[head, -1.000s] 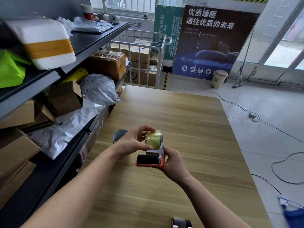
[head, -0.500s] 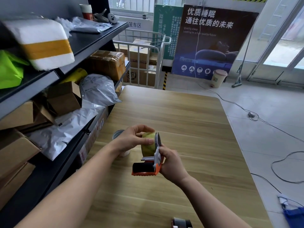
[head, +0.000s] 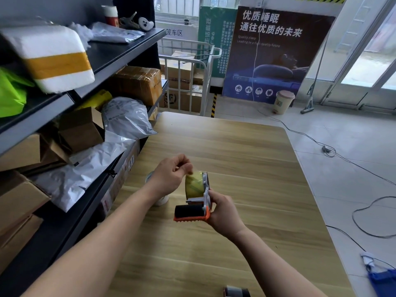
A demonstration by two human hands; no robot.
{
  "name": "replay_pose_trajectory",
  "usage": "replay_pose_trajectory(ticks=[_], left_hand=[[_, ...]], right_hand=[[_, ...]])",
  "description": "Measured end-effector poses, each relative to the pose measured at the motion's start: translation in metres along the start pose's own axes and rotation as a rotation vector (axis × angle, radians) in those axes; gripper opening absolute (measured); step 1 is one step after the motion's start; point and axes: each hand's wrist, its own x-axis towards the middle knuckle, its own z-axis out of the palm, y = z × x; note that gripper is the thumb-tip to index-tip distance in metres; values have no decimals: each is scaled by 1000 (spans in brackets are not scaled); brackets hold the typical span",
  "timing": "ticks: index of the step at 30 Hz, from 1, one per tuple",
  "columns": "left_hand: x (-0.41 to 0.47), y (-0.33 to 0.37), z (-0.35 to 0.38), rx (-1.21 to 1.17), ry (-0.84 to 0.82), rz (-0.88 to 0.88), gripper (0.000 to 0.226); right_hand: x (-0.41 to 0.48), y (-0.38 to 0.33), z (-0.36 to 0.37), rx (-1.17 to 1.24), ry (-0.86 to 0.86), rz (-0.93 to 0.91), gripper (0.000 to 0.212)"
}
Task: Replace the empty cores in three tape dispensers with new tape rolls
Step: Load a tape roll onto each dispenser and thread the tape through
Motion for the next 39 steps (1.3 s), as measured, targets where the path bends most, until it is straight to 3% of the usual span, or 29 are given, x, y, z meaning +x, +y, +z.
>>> replay_pose_trajectory(ticks=[4, 8, 18, 27, 32, 39], left_hand=[[-9, 15, -8, 28, -12, 101, 23], [-17, 20, -14, 71, -25, 171, 25], [-25, 34, -33, 147, -180, 193, 18], [-22, 27, -48, 120, -188, 178, 18], [-23, 32, -51, 129, -204, 198, 21], [-22, 41, -50, 217, -167, 267, 18]], right_hand=[[0, -3, -5, 88, 13, 46, 40], [-1, -7, -8, 135, 19, 65, 41], [-2, -3, 2, 178, 67, 93, 38], [0, -8, 7, 247, 169, 83, 39], [1, -7, 9, 254, 136, 111, 34], [4, -6, 9, 118, 66, 80, 45]])
